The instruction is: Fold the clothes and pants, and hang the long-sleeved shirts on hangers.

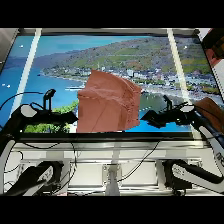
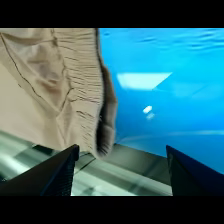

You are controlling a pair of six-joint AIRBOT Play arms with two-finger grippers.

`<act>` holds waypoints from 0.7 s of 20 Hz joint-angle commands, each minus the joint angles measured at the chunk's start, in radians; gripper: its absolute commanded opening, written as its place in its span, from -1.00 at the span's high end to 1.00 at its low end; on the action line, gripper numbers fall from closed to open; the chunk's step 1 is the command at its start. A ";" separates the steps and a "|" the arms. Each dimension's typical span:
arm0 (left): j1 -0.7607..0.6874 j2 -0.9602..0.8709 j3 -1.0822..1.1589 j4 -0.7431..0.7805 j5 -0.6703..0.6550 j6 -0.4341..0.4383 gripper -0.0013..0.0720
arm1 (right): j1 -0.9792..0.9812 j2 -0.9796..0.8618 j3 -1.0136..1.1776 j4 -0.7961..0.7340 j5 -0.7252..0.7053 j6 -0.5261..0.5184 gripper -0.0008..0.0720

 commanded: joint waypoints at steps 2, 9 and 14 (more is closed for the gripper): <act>0.019 0.036 -0.033 0.003 0.013 -0.027 -0.72 | 0.058 -0.124 0.001 0.128 -0.043 -0.053 -0.51; 0.077 0.002 -0.035 0.006 0.055 -0.029 -0.72 | 0.133 -0.129 0.001 0.133 -0.113 -0.066 0.54; 0.061 -0.133 -0.035 -0.005 0.068 -0.009 -0.72 | 0.133 -0.129 0.001 0.133 -0.117 -0.066 0.92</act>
